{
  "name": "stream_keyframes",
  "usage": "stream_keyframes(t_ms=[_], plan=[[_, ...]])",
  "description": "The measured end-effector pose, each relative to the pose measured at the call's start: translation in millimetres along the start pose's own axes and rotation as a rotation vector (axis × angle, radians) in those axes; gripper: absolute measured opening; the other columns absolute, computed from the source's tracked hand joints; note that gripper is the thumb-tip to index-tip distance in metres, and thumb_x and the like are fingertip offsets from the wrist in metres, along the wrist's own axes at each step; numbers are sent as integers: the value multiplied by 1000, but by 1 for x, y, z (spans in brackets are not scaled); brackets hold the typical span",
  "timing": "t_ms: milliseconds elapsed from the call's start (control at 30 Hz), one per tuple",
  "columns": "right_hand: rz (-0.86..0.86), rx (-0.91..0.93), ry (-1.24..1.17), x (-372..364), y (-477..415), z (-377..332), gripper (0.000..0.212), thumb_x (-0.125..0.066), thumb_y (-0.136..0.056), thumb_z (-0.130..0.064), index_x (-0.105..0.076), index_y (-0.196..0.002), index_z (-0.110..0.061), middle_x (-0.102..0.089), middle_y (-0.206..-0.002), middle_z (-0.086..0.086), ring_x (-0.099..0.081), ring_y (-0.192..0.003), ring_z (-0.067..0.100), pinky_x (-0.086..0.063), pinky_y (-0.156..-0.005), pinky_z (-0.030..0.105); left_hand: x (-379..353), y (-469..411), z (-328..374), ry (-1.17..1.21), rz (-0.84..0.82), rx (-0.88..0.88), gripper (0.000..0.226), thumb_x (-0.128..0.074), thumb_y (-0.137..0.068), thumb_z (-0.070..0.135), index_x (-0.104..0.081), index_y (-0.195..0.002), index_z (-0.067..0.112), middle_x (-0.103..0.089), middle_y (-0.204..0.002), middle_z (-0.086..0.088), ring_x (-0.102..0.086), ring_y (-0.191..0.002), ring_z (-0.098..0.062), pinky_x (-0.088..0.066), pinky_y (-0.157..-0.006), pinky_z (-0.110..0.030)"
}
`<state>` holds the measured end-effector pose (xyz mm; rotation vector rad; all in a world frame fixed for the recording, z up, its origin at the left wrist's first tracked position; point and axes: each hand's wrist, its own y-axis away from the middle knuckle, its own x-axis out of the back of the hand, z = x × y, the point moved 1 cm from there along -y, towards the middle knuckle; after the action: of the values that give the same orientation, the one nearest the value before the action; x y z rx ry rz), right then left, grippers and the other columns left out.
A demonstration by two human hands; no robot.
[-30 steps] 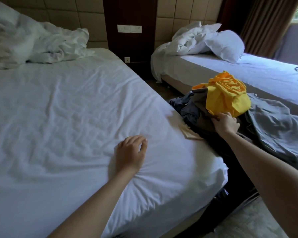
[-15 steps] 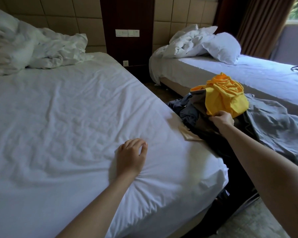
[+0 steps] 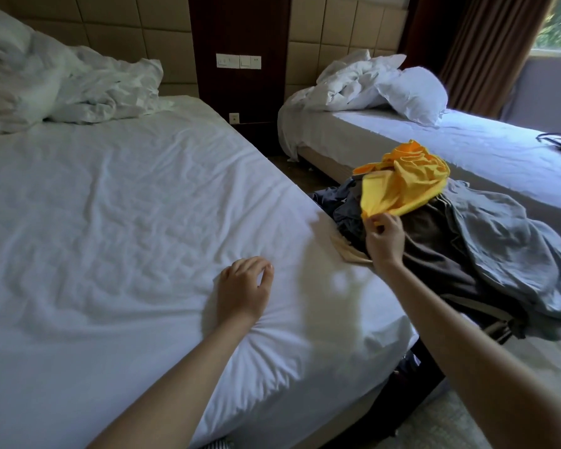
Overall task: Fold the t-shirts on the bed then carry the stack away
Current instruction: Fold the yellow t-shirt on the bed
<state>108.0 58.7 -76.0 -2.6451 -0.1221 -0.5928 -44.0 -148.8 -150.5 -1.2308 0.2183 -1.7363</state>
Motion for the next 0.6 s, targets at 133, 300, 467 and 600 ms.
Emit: stream_keyframes(t_ms=[133, 300, 467, 600], plan=[[-61, 60, -88, 0, 53, -6, 10, -62, -85, -3, -68, -89, 4, -62, -99, 16, -59, -92, 30, -38, -75, 22, 14, -1, 10, 48, -96, 79, 61, -23, -81, 50, -73, -91, 16, -72, -99, 0, -62, -101, -21, -36, -88, -30], [-277, 361, -218, 1, 128, -41, 10, -69, -76, -10, -71, -77, 0, -63, -82, -7, -61, -83, 20, -45, -76, 38, 26, -16, 26, 572, -310, 446, 66, -31, -81, 57, -67, -113, 11, -65, -120, -10, -56, -117, -23, -41, -99, -32], [-589, 415, -303, -9, 183, -65, 21, -66, -76, -22, -72, -82, -3, -59, -87, -12, -58, -87, 0, -43, -81, 15, 45, -37, 57, 1159, -733, 817, 50, -49, -95, 45, -59, -121, 4, -63, -119, -13, -61, -107, -25, -49, -93, -28], [-596, 435, -370, 3, 186, -65, 11, -61, -82, -16, -69, -87, -10, -61, -91, -14, -57, -87, -9, -43, -78, 10, 55, -30, 44, 905, -591, 796, 37, -55, -95, 20, -58, -121, -6, -62, -114, -14, -63, -71, -14, -54, -66, -17]])
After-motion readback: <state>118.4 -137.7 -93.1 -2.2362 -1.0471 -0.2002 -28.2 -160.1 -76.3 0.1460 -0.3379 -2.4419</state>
